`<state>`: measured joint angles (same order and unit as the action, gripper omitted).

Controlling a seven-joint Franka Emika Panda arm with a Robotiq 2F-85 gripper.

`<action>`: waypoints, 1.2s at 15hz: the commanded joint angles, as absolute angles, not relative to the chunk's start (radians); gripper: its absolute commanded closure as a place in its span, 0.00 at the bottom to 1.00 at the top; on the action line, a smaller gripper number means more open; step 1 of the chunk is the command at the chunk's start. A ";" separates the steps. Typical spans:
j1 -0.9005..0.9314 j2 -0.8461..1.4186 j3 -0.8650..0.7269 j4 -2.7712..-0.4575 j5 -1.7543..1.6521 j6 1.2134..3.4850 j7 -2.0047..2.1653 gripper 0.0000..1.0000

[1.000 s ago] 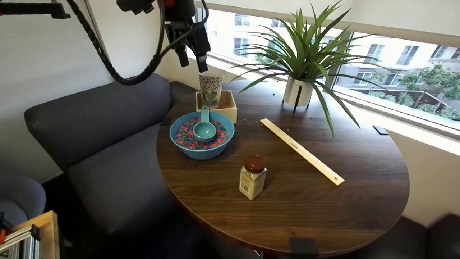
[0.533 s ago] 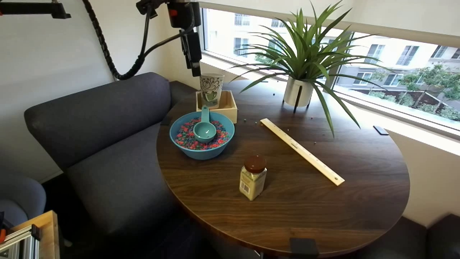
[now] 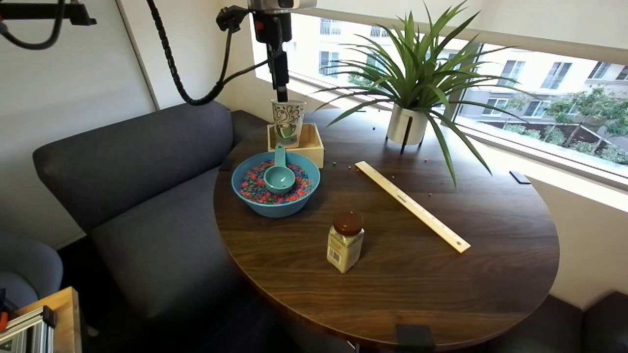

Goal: Pick up the paper cup and put it on the table

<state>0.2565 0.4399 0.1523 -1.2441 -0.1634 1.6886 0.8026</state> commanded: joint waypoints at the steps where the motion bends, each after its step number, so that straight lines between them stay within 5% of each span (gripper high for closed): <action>1: 0.312 0.546 0.108 -1.128 -0.163 1.650 0.855 0.12; 2: 0.324 0.560 0.095 -1.111 -0.173 1.637 0.871 0.27; 11: 0.316 0.564 0.048 -1.072 -0.190 1.458 0.880 0.95; 18: 0.321 0.541 0.052 -1.060 -0.182 1.449 0.880 1.00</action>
<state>0.3157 0.5562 0.0509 -1.0796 -0.1827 1.4794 0.8754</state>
